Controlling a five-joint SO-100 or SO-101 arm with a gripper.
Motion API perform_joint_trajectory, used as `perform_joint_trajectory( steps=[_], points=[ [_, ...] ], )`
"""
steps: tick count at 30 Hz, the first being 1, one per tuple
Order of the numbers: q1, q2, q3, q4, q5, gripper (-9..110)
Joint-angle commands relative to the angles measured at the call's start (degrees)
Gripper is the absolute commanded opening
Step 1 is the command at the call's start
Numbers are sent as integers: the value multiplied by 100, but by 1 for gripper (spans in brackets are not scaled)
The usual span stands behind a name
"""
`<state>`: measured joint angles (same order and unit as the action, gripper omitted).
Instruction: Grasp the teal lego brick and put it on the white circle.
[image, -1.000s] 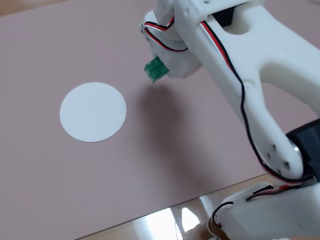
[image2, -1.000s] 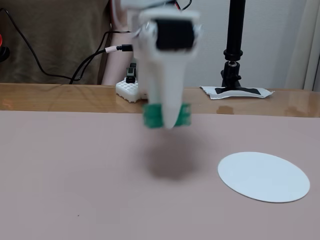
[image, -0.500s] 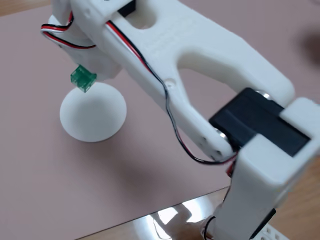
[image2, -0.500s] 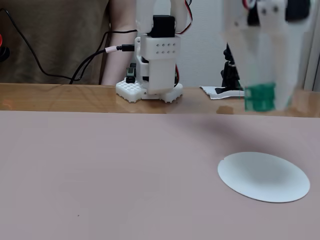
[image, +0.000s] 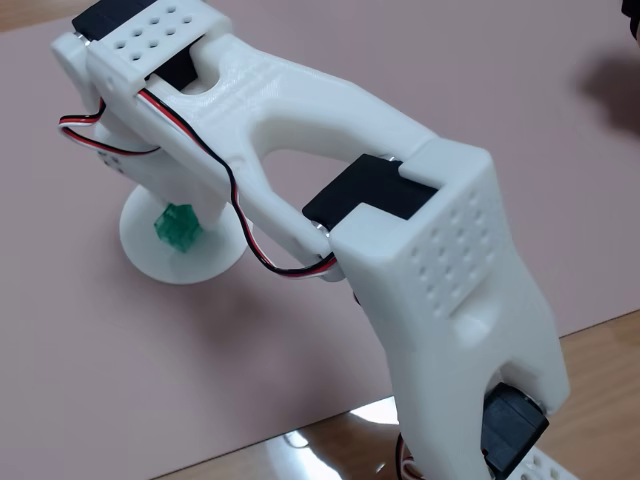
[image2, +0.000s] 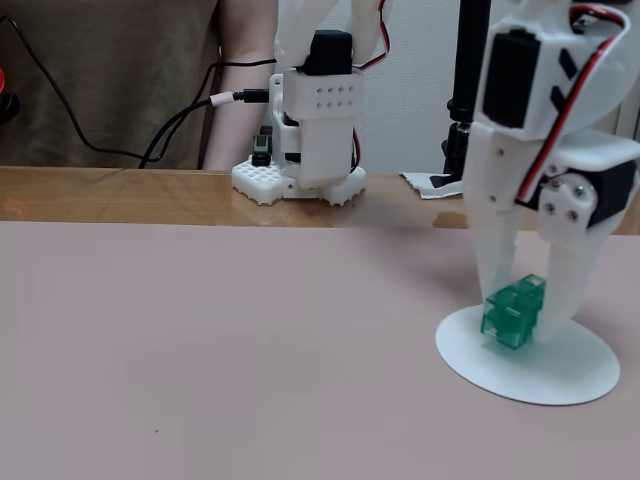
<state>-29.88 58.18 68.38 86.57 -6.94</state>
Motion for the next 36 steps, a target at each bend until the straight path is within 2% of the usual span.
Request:
perform_joint_trajectory(
  steps=[1, 12, 19, 22, 25, 27, 36],
  points=[
    [-18, -105, -229, 53, -18, 3],
    [-123, 158, -439, 334, 18, 20],
    [-105, 976, -1345, 993, 229, 24],
    [-105, 1529, -1327, 1090, 281, 21],
    [-88, 2215, -1037, 1116, 299, 5],
    [26, 2733, -738, 1063, 325, 0],
    [1099, 6697, 2733, -712, 466, 0]
  ],
)
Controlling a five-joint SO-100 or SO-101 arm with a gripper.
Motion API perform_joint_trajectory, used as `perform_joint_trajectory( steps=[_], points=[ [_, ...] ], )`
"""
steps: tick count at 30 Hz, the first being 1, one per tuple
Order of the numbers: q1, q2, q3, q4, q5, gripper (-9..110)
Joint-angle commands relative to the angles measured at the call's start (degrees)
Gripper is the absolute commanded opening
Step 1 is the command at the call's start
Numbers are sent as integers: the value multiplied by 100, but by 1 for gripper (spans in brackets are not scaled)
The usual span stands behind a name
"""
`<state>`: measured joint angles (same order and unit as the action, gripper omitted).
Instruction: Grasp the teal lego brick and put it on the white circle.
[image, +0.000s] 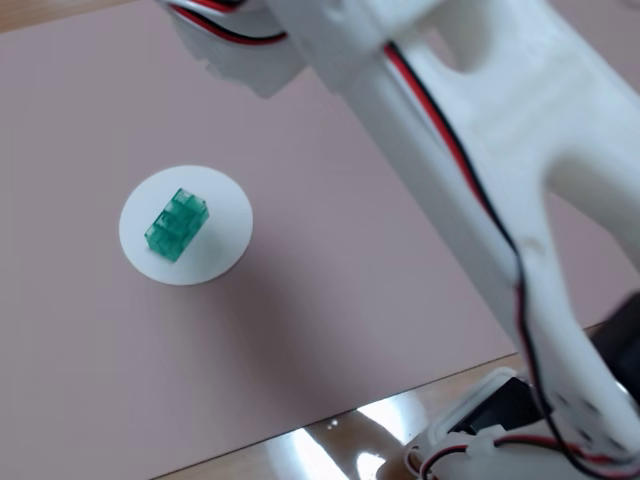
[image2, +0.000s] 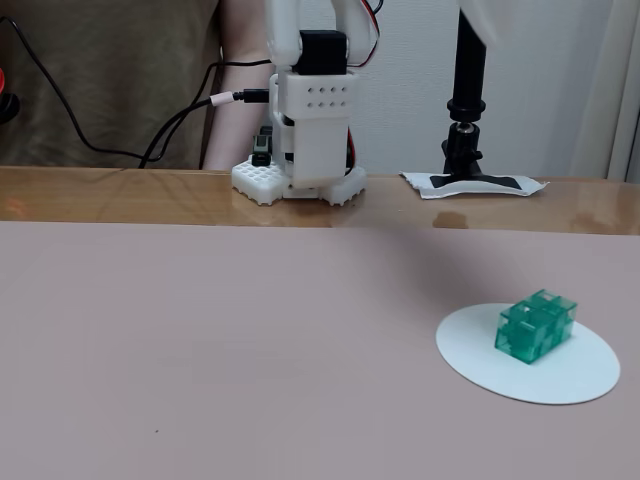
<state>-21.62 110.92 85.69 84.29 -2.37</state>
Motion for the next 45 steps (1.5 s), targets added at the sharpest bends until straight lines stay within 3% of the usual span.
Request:
perform_joint_trajectory(
  steps=[1, 12, 22, 33, 45],
  points=[
    [413, 1890, 1415, -677, -26, 0],
    [1327, 5599, 4860, -1617, -404, 0],
    [1406, 6838, 7321, -1925, -633, 0],
    [1512, 8139, 8648, -1714, -712, 0],
    [1564, 8139, 8938, -1828, -712, 0]
  ],
)
